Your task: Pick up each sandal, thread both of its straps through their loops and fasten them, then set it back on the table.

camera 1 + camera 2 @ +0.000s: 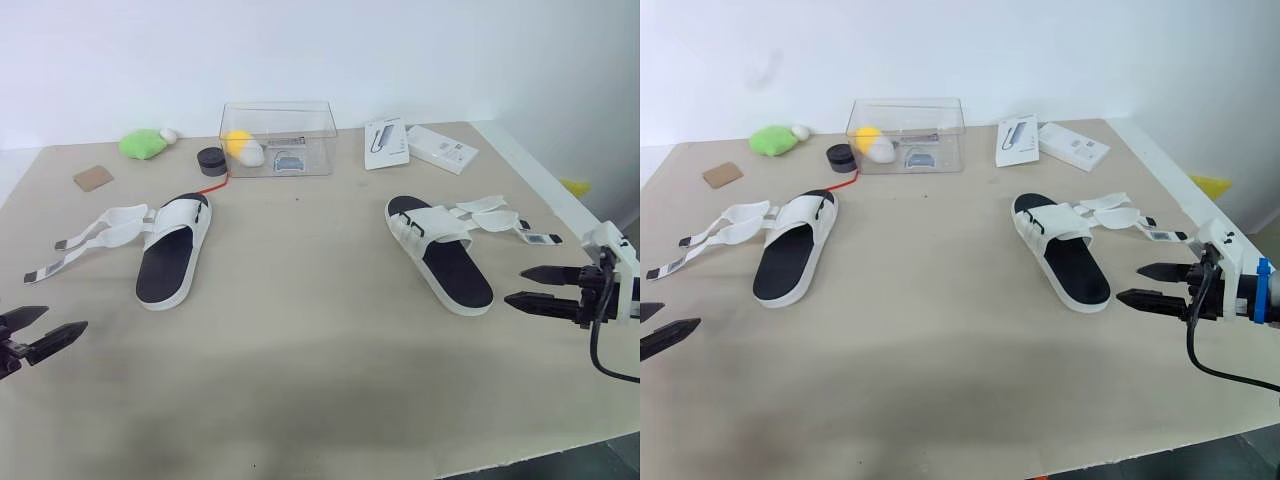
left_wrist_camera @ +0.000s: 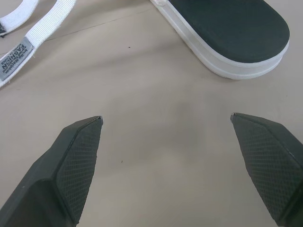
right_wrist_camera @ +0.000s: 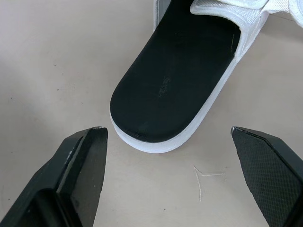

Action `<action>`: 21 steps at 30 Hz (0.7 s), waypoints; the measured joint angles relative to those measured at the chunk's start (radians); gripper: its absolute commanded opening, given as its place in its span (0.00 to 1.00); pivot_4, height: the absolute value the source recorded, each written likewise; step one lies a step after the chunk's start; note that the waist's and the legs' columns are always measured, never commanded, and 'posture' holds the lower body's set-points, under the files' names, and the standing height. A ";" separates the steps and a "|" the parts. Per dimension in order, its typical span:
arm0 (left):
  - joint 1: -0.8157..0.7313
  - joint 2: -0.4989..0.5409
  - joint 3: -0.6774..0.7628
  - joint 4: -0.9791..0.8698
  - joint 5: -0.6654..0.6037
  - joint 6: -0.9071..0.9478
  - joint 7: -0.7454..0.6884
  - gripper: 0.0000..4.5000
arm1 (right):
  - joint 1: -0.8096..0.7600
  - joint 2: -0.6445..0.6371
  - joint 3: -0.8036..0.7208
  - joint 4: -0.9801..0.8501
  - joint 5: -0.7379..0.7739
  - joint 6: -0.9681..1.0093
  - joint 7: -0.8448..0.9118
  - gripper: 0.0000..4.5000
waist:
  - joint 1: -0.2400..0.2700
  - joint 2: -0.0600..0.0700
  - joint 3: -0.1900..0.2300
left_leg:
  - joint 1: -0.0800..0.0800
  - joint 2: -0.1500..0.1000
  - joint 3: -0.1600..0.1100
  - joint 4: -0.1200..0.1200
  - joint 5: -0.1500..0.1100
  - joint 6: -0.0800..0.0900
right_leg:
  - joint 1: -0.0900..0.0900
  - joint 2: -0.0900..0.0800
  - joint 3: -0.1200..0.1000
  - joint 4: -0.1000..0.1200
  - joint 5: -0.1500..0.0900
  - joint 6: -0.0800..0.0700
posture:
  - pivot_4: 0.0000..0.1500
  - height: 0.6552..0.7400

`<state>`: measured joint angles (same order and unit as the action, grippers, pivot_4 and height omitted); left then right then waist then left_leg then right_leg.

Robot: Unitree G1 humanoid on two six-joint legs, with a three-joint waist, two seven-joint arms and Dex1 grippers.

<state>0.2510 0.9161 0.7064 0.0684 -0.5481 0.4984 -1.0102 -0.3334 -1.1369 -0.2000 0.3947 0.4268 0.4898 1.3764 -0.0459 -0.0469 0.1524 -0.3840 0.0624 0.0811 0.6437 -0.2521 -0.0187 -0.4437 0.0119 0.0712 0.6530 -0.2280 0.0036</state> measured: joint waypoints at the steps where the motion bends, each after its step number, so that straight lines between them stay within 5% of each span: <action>1: 0.000 0.000 0.000 0.000 0.000 0.000 0.000 1.00 | 0.000 0.000 0.000 0.000 0.000 0.000 0.000 1.00 | 0.000 0.000 0.000 | 0.000 0.000 0.000 0.000 0.000 0.000 | 0.000 0.000 0.000 0.000 0.000 0.000 | 1.00 1.00; 21: 0.007 0.000 0.000 -0.012 -0.014 0.033 -0.005 1.00 | -0.007 0.000 0.000 0.001 0.003 0.004 -0.004 1.00 | 0.000 0.000 0.000 | 0.002 0.000 0.000 0.011 0.000 0.000 | 0.000 0.000 0.001 0.012 0.000 0.000 | 1.00 1.00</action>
<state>0.2582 0.9160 0.7064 0.0567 -0.5623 0.5311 -1.0155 -0.3400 -1.1369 -0.2001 0.3953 0.4299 0.4939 1.3721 -0.0462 -0.0468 0.1524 -0.3821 0.0624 0.0811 0.6545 -0.2521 -0.0186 -0.4435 0.0123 0.0718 0.6648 -0.2282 0.0033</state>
